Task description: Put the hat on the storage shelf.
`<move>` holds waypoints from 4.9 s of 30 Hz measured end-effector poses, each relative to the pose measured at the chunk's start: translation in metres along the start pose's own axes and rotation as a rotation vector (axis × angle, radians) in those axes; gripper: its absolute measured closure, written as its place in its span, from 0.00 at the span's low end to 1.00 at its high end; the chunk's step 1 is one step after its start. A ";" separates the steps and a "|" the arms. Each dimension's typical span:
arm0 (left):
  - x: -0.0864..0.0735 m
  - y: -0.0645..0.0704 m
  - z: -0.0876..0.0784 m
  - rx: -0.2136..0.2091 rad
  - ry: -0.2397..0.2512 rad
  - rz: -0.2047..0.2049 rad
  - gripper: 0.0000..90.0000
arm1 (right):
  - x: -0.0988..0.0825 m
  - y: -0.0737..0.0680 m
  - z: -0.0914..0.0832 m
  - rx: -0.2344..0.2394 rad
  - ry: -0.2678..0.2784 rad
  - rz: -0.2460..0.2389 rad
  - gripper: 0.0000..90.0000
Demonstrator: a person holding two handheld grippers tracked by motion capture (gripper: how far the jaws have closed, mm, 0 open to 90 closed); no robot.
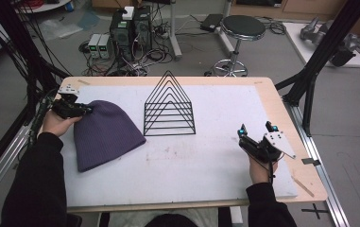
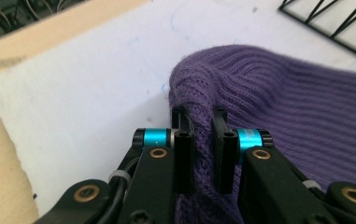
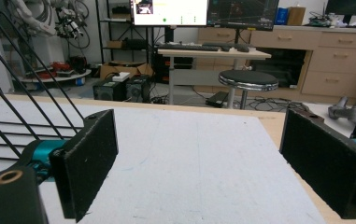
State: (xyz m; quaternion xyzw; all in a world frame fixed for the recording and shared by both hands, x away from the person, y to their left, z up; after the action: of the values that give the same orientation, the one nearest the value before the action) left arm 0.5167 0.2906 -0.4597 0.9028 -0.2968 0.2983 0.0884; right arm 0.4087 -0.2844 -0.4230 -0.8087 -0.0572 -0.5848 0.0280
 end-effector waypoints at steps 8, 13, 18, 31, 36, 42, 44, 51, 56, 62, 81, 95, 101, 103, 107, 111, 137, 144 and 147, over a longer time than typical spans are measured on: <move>0.024 0.022 -0.037 0.032 0.149 0.071 0.91 | 0.000 -0.001 0.000 0.002 0.002 -0.002 0.12; 0.037 0.041 -0.058 0.035 0.208 0.130 0.91 | 0.001 -0.001 0.000 0.001 0.002 -0.006 0.12; 0.048 0.058 -0.079 0.022 0.267 0.169 0.91 | 0.000 -0.002 0.000 0.004 0.000 0.001 0.12; 0.070 0.102 -0.125 0.022 0.411 0.290 0.91 | 0.000 -0.002 0.000 0.004 -0.001 -0.001 0.12; 0.078 0.113 -0.144 0.028 0.447 0.324 0.91 | 0.000 -0.002 0.000 0.004 -0.002 0.000 0.12; 0.085 0.124 -0.167 0.021 0.509 0.343 0.91 | 0.000 -0.002 0.000 0.006 -0.002 0.002 0.12; 0.086 0.127 -0.174 0.013 0.525 0.347 0.91 | 0.000 -0.002 0.000 0.006 -0.002 0.003 0.12; 0.090 0.144 -0.191 0.003 0.557 0.386 0.91 | 0.000 -0.002 0.000 0.008 -0.002 0.006 0.12; 0.092 0.161 -0.203 -0.015 0.584 0.433 0.91 | 0.000 -0.003 0.000 0.009 -0.001 0.008 0.12; 0.097 0.185 -0.216 -0.038 0.603 0.488 0.91 | 0.000 -0.003 0.000 0.009 -0.002 0.007 0.12; 0.111 0.208 -0.204 -0.087 0.586 0.510 0.90 | 0.017 -0.049 -0.003 0.279 0.017 -0.021 0.12; 0.114 0.212 -0.206 -0.084 0.600 0.512 0.90 | 0.024 -0.139 -0.016 0.568 -0.014 -0.158 0.12; 0.117 0.217 -0.206 -0.091 0.604 0.519 0.90 | 0.025 -0.168 -0.019 0.657 -0.030 -0.200 0.12; 0.118 0.218 -0.207 -0.094 0.606 0.521 0.90 | 0.024 -0.177 -0.018 0.685 -0.045 -0.212 0.12; 0.120 0.221 -0.207 -0.097 0.608 0.527 0.90 | 0.023 -0.195 -0.017 0.747 -0.066 -0.225 0.12; 0.121 0.224 -0.206 -0.105 0.610 0.530 0.90 | 0.023 -0.215 -0.020 0.808 -0.081 -0.249 0.12; 0.130 0.241 -0.197 -0.135 0.607 0.563 0.90 | 0.026 -0.248 -0.027 0.910 -0.122 -0.291 0.89; 0.132 0.241 -0.197 -0.141 0.612 0.566 0.90 | 0.030 -0.243 -0.026 0.911 -0.125 -0.277 0.91; 0.137 0.238 -0.199 -0.142 0.615 0.562 0.90 | 0.035 -0.239 -0.025 0.910 -0.119 -0.280 0.90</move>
State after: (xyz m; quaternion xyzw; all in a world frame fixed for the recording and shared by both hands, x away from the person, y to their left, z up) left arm 0.3678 0.0988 -0.2227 0.6474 -0.5112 0.5451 0.1499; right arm 0.3661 -0.0481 -0.3868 -0.7310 -0.4173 -0.4511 0.2965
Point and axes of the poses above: each handheld gripper's, and its own axes: z roughly forward along the jaws, x roughly out of its top, y roughly to its right, the point moved 10 cm from there along z, roughly forward along the jaws, and after that the axes turned 14 degrees about -y, right-handed, at the moved point
